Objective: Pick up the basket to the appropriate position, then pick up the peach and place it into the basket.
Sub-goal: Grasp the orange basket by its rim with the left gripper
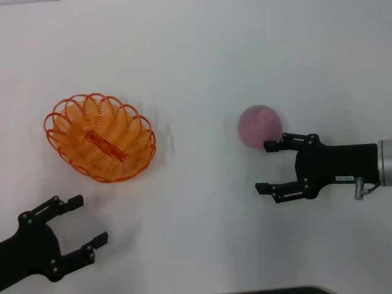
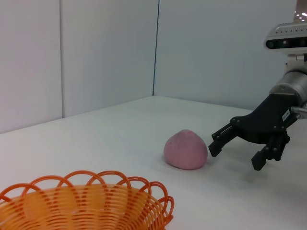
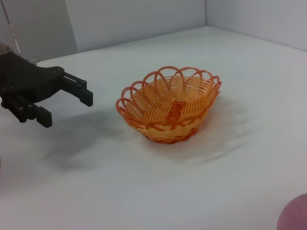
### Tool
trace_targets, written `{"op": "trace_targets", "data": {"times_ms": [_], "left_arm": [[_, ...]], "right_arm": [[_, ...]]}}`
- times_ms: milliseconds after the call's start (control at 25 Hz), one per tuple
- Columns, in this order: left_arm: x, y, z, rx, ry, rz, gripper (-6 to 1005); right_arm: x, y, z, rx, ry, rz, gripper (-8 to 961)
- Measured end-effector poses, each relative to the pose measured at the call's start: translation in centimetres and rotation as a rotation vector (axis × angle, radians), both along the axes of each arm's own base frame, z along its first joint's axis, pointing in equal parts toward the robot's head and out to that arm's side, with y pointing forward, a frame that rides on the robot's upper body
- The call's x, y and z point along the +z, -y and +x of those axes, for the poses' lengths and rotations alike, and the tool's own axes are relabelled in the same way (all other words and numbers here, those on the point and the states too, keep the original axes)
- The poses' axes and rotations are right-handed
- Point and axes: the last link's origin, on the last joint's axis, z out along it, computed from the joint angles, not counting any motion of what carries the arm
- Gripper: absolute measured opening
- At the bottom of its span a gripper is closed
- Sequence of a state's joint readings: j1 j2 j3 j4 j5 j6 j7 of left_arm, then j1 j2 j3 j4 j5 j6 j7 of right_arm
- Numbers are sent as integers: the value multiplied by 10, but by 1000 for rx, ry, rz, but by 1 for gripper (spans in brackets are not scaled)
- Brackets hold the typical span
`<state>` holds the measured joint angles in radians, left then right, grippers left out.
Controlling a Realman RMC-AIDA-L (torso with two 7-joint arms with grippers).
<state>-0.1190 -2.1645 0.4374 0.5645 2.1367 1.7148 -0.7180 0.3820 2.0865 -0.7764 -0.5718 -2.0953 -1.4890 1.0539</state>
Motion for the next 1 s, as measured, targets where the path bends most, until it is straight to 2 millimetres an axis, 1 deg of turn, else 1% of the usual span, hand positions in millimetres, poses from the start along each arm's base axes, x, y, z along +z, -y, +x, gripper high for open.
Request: {"op": "trace_targets", "data": {"times_ms": [520,640,760,800,920,1000], "left_arm": [[0,0,0,11,10,-7,785],[1,-4,1,71,49,-40,783],[8,-10,1,163,96,-87,782],[10,-12,1,202,114,-105,782],[21,-24,1,394,210,-195,780],[26,-30,0,460,244,-228,779]], "right_arm": [[0,0,0,-1,1,2,954],[0,-1,0,-1,1,2,954],[0,-1,0,0,3,4,953],[0,-1,0,0,3,4,953],[1,-1,0,-1,3,4,953],[1,-1,0,-1,3,5,953]]}}
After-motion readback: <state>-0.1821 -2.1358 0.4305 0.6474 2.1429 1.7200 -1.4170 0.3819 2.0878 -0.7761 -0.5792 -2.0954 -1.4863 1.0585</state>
